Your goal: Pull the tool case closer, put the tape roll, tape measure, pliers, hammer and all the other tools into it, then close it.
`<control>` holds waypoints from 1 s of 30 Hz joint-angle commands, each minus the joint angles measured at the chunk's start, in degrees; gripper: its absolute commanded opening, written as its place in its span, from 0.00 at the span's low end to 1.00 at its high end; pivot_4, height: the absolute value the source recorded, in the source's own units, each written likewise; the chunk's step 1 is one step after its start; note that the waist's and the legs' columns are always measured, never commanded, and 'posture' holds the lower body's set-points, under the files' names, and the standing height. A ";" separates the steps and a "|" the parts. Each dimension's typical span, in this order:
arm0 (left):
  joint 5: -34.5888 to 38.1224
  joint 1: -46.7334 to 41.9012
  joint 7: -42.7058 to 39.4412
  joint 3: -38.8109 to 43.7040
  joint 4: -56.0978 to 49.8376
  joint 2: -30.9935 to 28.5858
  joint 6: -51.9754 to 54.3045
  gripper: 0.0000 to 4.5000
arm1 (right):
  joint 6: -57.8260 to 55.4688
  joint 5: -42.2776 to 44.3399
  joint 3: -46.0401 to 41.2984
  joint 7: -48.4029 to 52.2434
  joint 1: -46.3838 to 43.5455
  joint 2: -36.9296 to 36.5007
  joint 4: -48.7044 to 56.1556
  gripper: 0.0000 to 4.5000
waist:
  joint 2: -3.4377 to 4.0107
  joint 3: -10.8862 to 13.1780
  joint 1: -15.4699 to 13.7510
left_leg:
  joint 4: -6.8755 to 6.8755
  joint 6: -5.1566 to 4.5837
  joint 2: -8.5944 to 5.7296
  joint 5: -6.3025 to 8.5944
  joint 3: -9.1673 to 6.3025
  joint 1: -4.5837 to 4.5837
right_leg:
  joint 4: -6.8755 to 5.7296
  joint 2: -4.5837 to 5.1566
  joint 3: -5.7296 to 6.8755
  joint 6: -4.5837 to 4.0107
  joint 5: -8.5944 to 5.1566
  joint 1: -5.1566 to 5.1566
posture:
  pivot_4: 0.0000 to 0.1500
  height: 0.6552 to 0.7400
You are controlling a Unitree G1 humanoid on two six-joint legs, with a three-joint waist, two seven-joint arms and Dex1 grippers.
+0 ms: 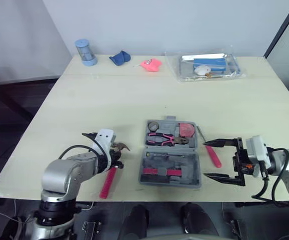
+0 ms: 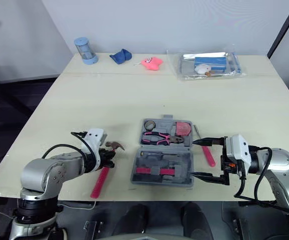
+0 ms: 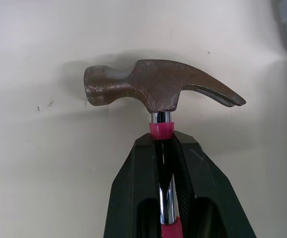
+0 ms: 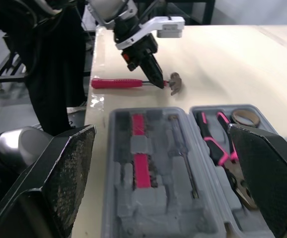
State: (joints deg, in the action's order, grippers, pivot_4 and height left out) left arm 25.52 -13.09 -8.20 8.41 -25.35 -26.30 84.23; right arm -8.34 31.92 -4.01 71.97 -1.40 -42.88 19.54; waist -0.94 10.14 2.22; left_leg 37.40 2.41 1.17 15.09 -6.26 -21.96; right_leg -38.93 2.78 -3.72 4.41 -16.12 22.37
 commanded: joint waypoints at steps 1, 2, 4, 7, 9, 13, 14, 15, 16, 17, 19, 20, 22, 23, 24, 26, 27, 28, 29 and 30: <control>-1.93 -0.83 1.79 3.15 -1.18 2.18 0.47 0.01 | 1.12 1.05 -3.26 -0.72 -0.23 -0.22 -0.35 1.00 | 0.00 -0.01 0.00 | 0.00 0.01 -0.01 0.00 0.01 0.00 | 0.00 0.01 0.00 0.00 0.00 0.00 | 1.00 1.00; -2.28 -0.89 2.02 3.39 -0.90 2.62 0.43 0.01 | 1.02 1.09 -3.56 -0.80 -0.32 -0.19 -0.69 1.00 | 0.00 -0.01 0.00 | 0.00 0.00 -0.01 0.00 0.01 0.00 | 0.00 0.01 0.00 0.00 0.00 0.00 | 1.00 1.00; -3.24 -1.10 2.54 3.48 -0.40 3.12 0.14 0.01 | 0.91 1.08 -3.85 -0.76 -0.33 -0.25 -0.97 1.00 | 0.00 -0.01 -0.01 | 0.00 0.01 -0.01 0.00 0.00 0.00 | 0.00 0.01 0.00 0.00 0.00 0.00 | 1.00 1.00; -4.23 -1.61 3.17 3.95 0.18 4.04 0.18 0.01 | 0.84 1.14 -3.92 -0.69 -0.23 -0.40 -0.98 1.00 | 0.00 -0.01 -0.02 | 0.00 0.01 -0.02 0.00 0.01 0.00 | 0.00 0.02 -0.01 0.00 0.00 0.00 | 1.00 1.00; -4.62 -1.79 3.04 4.00 0.34 4.29 0.15 0.01 | 0.76 1.24 -3.99 -0.72 -0.22 -0.38 -0.94 1.00 | 0.00 -0.01 -0.03 | 0.00 0.01 -0.02 0.00 0.01 0.00 | 0.00 0.02 -0.01 0.00 0.00 0.00 | 1.00 1.00; -4.94 -1.68 3.01 4.71 0.07 5.86 -0.69 0.24 | 0.75 1.09 -3.82 -0.56 -0.21 -0.49 -0.79 1.00 | 0.00 -0.01 -0.02 | 0.00 0.01 -0.02 0.00 0.01 0.00 | 0.00 0.02 -0.01 0.00 0.00 0.00 | 1.00 1.00; -4.98 -1.59 2.80 4.65 -0.08 5.85 -0.96 0.31 | 0.77 1.03 -3.77 -0.53 -0.18 -0.51 -0.77 1.00 | 0.00 -0.01 -0.03 | 0.00 0.01 -0.02 0.00 0.01 0.00 | 0.00 0.02 -0.01 0.00 0.00 -0.01 | 1.00 1.00; -5.06 -1.52 2.62 4.72 -0.24 5.92 -1.24 0.44 | 0.77 1.02 -3.76 -0.50 -0.15 -0.51 -0.75 1.00 | 0.00 -0.01 -0.03 | 0.00 0.01 -0.02 0.00 0.01 -0.01 | 0.01 0.03 0.00 0.00 0.00 0.00 | 1.00 1.00; -5.16 -1.39 2.51 4.94 -0.53 5.91 -1.43 0.54 | 0.78 1.01 -3.75 -0.50 -0.11 -0.51 -0.72 1.00 | 0.00 -0.01 -0.03 | 0.00 0.01 -0.02 -0.01 0.01 0.00 | 0.01 0.03 -0.01 0.00 0.00 -0.01 | 1.00 1.00; -5.33 -1.16 2.50 5.15 -0.87 5.91 -1.86 0.60 | 0.79 1.00 -3.75 -0.49 -0.05 -0.51 -0.68 1.00 | 0.00 -0.01 -0.01 | 0.00 0.02 -0.02 -0.01 0.01 0.00 | 0.01 0.03 -0.01 0.00 0.00 -0.01 | 1.00 1.00; -5.60 -0.19 2.27 5.47 -1.83 5.63 -2.79 0.82 | 0.82 0.98 -3.76 -0.44 0.05 -0.52 -0.65 1.00 | 0.00 -0.01 0.01 | 0.00 0.01 -0.02 -0.01 0.01 0.00 | 0.01 0.03 -0.01 0.00 0.00 0.00 | 1.00 1.00; -5.63 0.27 2.14 5.58 -2.25 5.49 -2.88 0.91 | 0.85 0.97 -3.77 -0.41 0.09 -0.54 -0.66 1.00 | 0.00 -0.01 0.04 | 0.00 0.01 -0.02 0.00 0.02 0.00 | 0.01 0.03 -0.01 0.00 0.00 0.00 | 1.00 1.00; -5.71 2.32 1.51 5.91 -4.01 5.45 -5.63 0.98 | 0.87 0.96 -3.84 -0.34 0.15 -0.60 -0.70 1.00 | 0.00 -0.01 0.03 | 0.00 0.02 -0.02 0.00 0.02 -0.01 | 0.03 0.03 -0.01 0.00 0.00 0.00 | 1.00 1.00; -5.62 3.62 1.06 5.83 -5.12 5.33 -6.78 0.98 | 0.90 0.95 -3.89 -0.27 0.18 -0.66 -0.75 1.00 | 0.00 -0.01 0.00 | 0.00 0.02 -0.02 0.00 0.01 -0.01 | 0.03 0.03 -0.01 0.00 0.00 0.00 | 1.00 1.00; -5.74 4.92 1.02 6.04 -6.09 5.76 -8.58 0.98 | 0.92 0.94 -3.93 -0.19 0.19 -0.73 -0.80 1.00 | 0.00 -0.01 0.00 | 0.00 0.02 -0.02 0.00 0.02 -0.01 | 0.04 0.04 -0.01 0.00 0.00 -0.01 | 1.00 1.00; -6.28 7.37 0.90 5.73 -7.22 6.29 -12.60 0.98 | 0.93 0.91 -3.98 -0.12 0.15 -0.80 -0.90 1.00 | 0.00 -0.01 -0.08 | -0.01 0.02 -0.02 0.00 0.03 -0.01 | 0.04 0.05 -0.02 0.00 0.00 -0.01 | 1.00 1.00; -6.49 8.65 0.60 5.17 -7.40 6.78 -15.41 0.98 | 0.92 0.87 -3.94 -0.09 0.06 -0.83 -0.96 1.00 | 0.00 -0.01 -0.12 | 0.00 0.02 -0.02 0.00 0.02 0.00 | 0.04 0.05 -0.02 0.00 0.00 -0.01 | 1.00 1.00; -6.63 9.65 0.24 4.64 -7.43 7.41 -18.13 0.98 | 0.91 0.85 -3.91 -0.08 -0.01 -0.84 -1.00 1.00 | 0.00 -0.01 -0.18 | 0.00 0.02 -0.02 0.00 0.02 0.00 | 0.04 0.05 -0.02 0.00 0.00 -0.01 | 1.00 1.00; -6.71 10.28 -0.01 4.30 -7.37 7.87 -19.98 0.98 | 0.91 0.83 -3.88 -0.08 -0.06 -0.85 -1.02 1.00 | 0.00 -0.01 -0.21 | 0.00 0.02 -0.02 0.00 0.03 0.00 | 0.04 0.05 -0.02 0.00 0.00 -0.02 | 1.00 1.00; -7.06 11.29 -0.63 3.20 -7.01 7.99 -22.61 0.98 | 0.89 0.81 -3.80 -0.08 -0.13 -0.84 -1.01 1.00 | 0.00 -0.01 -0.26 | 0.00 0.02 -0.02 0.00 0.03 0.01 | 0.06 0.06 -0.02 0.00 0.00 -0.03 | 1.00 1.00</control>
State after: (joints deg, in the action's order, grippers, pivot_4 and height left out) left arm 19.10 -2.33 -7.84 12.53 -30.25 -18.25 65.76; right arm -8.36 31.97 -6.13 71.59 -1.35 -43.03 17.49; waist -0.94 10.13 1.95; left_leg 37.39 2.42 1.14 15.09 -6.21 -21.96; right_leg -38.86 2.86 -3.74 4.41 -16.11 22.33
